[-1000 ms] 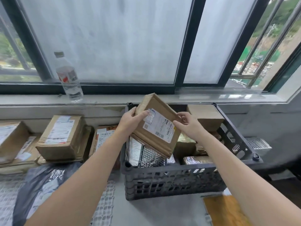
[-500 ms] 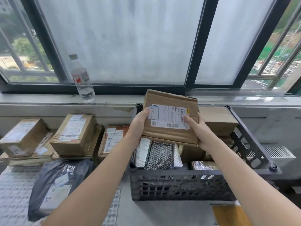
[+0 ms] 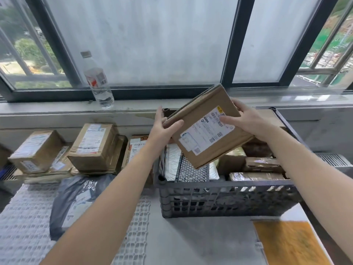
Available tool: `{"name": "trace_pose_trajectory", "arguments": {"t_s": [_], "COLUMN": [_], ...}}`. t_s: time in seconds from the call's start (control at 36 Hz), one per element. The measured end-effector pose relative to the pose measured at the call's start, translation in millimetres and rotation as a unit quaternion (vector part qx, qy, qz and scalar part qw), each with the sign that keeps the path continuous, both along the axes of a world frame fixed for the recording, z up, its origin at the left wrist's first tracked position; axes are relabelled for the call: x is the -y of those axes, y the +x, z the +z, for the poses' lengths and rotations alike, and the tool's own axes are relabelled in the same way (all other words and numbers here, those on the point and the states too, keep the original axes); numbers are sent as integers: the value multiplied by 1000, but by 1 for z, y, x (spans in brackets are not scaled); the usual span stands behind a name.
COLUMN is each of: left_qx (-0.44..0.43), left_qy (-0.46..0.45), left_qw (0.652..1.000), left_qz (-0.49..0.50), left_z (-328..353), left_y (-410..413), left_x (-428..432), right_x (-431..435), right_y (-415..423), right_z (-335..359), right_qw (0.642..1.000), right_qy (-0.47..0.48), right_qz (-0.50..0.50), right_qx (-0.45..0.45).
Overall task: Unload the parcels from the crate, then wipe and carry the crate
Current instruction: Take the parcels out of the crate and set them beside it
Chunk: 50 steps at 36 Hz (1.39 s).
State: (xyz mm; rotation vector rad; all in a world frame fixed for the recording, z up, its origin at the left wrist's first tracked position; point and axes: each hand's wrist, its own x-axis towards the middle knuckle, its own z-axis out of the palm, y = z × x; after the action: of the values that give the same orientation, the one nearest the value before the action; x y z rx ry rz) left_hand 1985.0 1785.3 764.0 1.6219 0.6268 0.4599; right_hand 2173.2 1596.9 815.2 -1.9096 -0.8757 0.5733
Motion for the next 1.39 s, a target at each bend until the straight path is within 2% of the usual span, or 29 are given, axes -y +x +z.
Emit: {"name": "trace_pose_trajectory", "arguments": {"t_s": [0.08, 0.14, 0.22, 0.28, 0.36, 0.47, 0.61, 0.75, 0.92, 1.08, 1.39], "left_qx": [-7, 1, 30, 47, 68, 87, 81, 25, -36, -24, -11], "left_qy": [-8, -37, -77, -107, -143, -190, -206, -159, -35, 6, 0], "left_qw": [999, 999, 996, 992, 983, 970, 964, 979, 996, 999, 998], "left_qz": [-32, -19, 24, 55, 91, 121, 148, 126, 70, 40, 56], "left_z": [1, -2, -5, -8, -10, -13, -13, -9, -2, 5, 13], "left_y": [-3, -4, -5, -5, -7, -12, -23, -41, -65, -88, -134], "left_x": [-5, -3, 2, 3, 5, 6, 5, -7, -10, -25, -81], "right_x": [-3, -6, -12, -16, -24, -40, -61, -75, -88, -104, -147], "right_y": [0, -2, -6, -11, -24, -48, -70, -71, -85, -97, -151], "right_z": [13, 15, 8, -1, -19, -38, -47, -41, -38, -40, -32], "right_qw": [997, 994, 977, 968, 983, 990, 983, 982, 982, 975, 968], "right_qy": [-26, -28, -16, 2, 20, 13, 47, 84, 117, 144, 168], "right_qz": [15, -1, -83, -136, -162, -121, -88, -89, -99, -128, -154], "right_qx": [65, 102, 194, 211, 87, -75, -157, -144, -111, -108, -110]}}
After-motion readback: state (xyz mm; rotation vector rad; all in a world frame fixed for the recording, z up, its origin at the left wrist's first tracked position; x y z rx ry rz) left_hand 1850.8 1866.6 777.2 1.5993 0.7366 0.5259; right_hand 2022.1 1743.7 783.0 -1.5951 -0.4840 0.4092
